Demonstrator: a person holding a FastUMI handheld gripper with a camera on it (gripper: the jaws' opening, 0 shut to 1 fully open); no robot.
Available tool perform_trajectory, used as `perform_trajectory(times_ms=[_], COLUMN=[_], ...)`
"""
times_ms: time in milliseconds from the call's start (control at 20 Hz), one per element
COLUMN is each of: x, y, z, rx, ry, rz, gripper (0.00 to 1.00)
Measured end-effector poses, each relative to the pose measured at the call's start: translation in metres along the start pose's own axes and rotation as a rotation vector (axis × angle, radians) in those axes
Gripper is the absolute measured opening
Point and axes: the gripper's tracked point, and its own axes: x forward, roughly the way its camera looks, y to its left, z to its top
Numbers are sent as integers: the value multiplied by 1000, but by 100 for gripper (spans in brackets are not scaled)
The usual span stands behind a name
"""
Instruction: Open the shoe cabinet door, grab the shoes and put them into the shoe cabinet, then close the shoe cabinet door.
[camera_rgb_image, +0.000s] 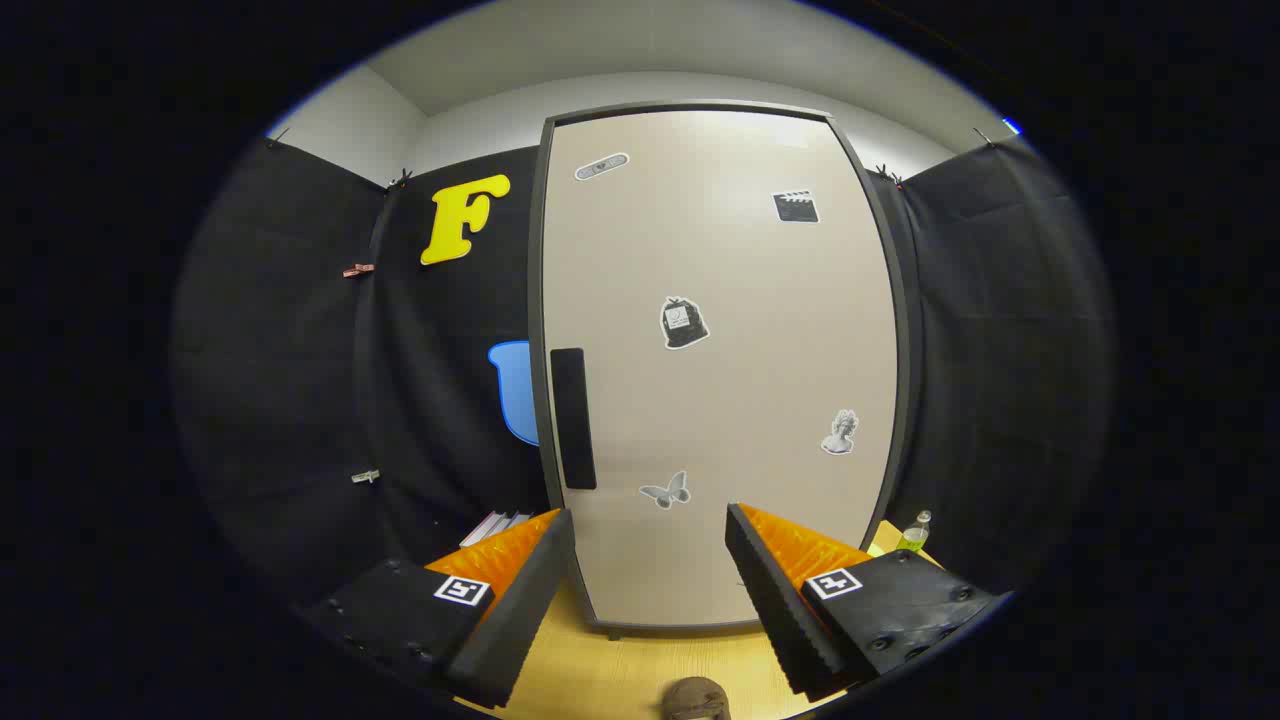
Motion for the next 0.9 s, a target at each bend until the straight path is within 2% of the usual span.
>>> perform_trajectory(times_ms=[900], x=[30], y=[32], z=[9], rx=[-19], ry=[-35], rz=[44], gripper=[98])
